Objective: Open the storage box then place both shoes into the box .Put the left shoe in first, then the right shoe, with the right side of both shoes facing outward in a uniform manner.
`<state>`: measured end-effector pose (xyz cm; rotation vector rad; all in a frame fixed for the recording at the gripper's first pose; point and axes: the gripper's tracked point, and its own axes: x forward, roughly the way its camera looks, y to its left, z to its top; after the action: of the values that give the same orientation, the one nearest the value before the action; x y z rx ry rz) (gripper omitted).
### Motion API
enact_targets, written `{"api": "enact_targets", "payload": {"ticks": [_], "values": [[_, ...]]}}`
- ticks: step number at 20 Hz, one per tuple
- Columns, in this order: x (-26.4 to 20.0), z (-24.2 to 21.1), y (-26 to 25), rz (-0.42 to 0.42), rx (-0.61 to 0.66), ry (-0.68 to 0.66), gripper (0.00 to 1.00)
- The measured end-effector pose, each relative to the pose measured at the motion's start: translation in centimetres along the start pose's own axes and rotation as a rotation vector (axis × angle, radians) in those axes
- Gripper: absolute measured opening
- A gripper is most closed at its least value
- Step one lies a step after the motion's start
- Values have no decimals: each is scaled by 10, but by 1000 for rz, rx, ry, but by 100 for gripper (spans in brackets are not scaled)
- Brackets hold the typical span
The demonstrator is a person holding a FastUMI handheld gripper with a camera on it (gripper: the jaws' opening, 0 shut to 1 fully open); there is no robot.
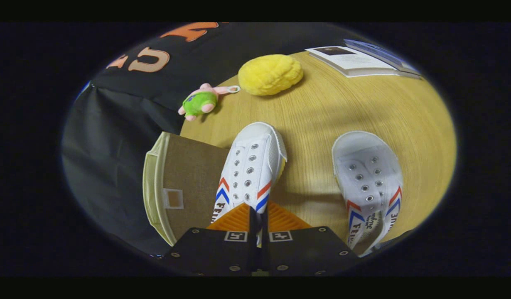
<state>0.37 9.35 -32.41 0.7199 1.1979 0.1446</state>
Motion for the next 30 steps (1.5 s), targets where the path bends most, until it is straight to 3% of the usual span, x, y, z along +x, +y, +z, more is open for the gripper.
{"api": "enact_targets", "payload": {"ticks": [6, 10, 15, 18, 22, 30], "values": [[-43, 33, 51, 100, -20, -99, 5], [-68, 39, 96, 161, -100, -130, 5], [-58, 19, 156, 250, -209, -83, 5], [-34, -4, 175, 253, -276, -23, 5], [5, -31, 180, 195, -308, 67, 5], [29, -29, 192, 142, -304, 72, 5]]}}
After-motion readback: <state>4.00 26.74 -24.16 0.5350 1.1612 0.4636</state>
